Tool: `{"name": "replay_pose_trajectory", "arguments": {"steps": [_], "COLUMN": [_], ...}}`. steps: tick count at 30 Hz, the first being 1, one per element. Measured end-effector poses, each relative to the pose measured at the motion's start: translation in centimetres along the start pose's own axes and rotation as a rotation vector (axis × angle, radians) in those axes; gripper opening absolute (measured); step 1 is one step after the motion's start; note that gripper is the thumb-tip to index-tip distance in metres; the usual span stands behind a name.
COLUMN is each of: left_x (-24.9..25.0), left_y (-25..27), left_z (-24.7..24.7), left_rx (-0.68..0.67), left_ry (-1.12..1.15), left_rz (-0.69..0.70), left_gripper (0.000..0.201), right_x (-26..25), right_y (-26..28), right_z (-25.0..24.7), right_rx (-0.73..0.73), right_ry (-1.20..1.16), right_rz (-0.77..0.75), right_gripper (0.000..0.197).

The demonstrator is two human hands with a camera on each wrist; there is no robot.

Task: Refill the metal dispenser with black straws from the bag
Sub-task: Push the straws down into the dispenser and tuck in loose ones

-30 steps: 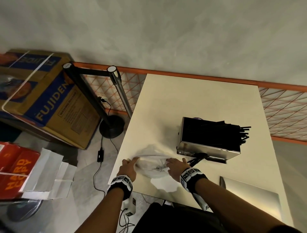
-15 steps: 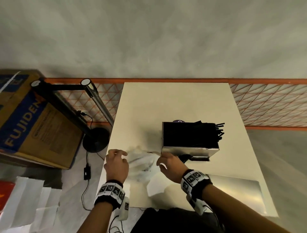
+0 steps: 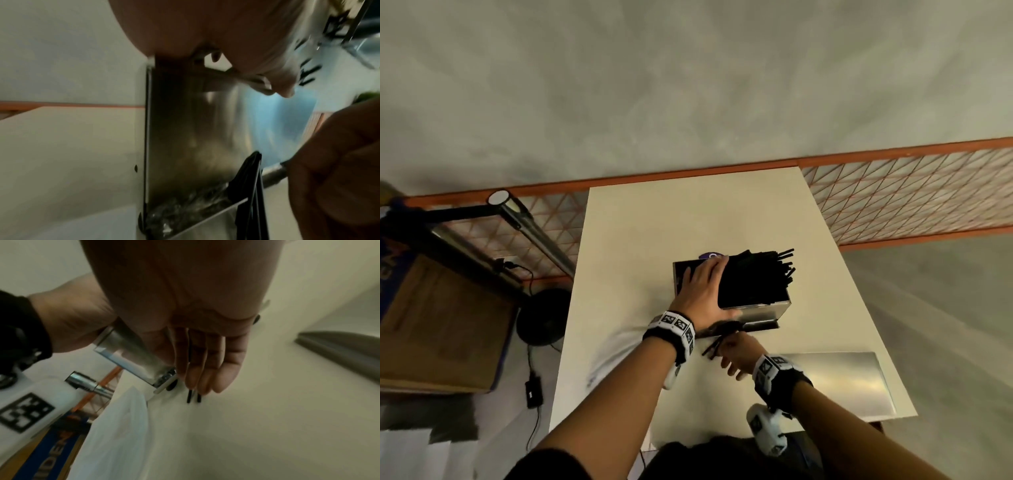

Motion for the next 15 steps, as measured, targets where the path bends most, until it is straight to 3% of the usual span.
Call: {"name": "replay_pose_trajectory", "arguments": {"steps": [8, 15], "left_x": [-0.3, -0.1], "left_y": [-1.2, -1.1], "left_z": [1.3, 1.0], "left_rx": [-0.011, 0.055], "left_ry": [-0.145, -0.174], "left_rz": [-0.040, -0.019], "left_gripper": [0.122, 0.122], "right_x": [5.3, 5.3], "right_y": [-1.6, -2.9], "right_z": [-2.2, -1.1], "right_rx": [0.228, 0.239], "right_ry": [-0.363, -0.670], "right_rz": [0.120, 0.126], "right_gripper": [0.018, 0.023]}}
Point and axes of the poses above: each hand's wrist, its own y-axis away from the middle knuckle, its own z-axis out of the palm, x = y × z, the point moved 10 cm from there along -y, towards the middle knuckle, and after that the axes turned 8 degrees about -x, right-handed, at the moved point
